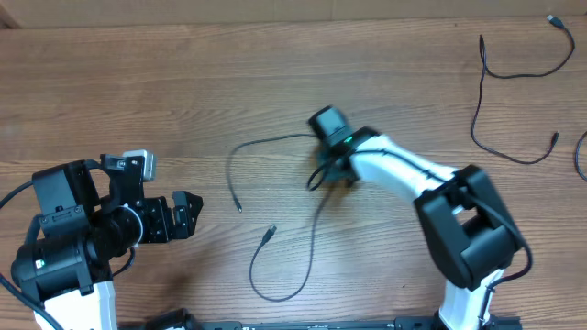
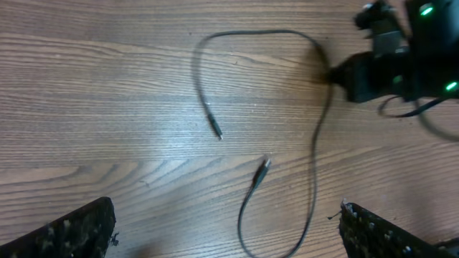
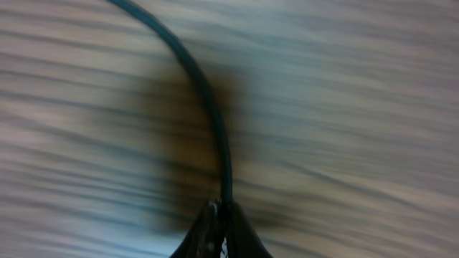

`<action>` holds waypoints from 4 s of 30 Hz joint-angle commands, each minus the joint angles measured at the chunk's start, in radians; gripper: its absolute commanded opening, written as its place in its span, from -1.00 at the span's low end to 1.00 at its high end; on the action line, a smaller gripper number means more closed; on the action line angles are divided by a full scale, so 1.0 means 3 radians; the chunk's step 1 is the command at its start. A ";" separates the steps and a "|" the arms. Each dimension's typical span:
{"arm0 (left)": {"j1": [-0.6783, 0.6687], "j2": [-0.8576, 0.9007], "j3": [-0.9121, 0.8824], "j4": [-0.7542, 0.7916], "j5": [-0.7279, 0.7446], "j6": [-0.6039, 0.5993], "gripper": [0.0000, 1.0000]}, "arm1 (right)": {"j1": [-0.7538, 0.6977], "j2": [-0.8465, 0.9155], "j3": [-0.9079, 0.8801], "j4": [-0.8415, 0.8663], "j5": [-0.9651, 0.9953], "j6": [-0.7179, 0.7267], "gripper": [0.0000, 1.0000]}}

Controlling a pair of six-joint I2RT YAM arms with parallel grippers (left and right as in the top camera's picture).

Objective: Untangle cables

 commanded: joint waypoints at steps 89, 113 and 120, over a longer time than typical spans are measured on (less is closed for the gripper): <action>0.0011 0.0432 -0.0020 0.0264 0.0308 -0.0186 0.99 | 0.0624 -0.1456 0.0206 -0.0821 -0.1548 0.0701 -0.92; -0.0093 0.1542 -0.0020 0.0229 0.2795 -0.0184 0.99 | 0.0624 -0.2243 0.0407 -0.1085 -0.1694 0.0120 -0.92; -0.0533 0.1898 -0.0020 0.0275 0.3461 -0.0186 0.99 | 0.0627 -0.2248 0.0406 -0.0919 -0.2158 -0.0031 -0.92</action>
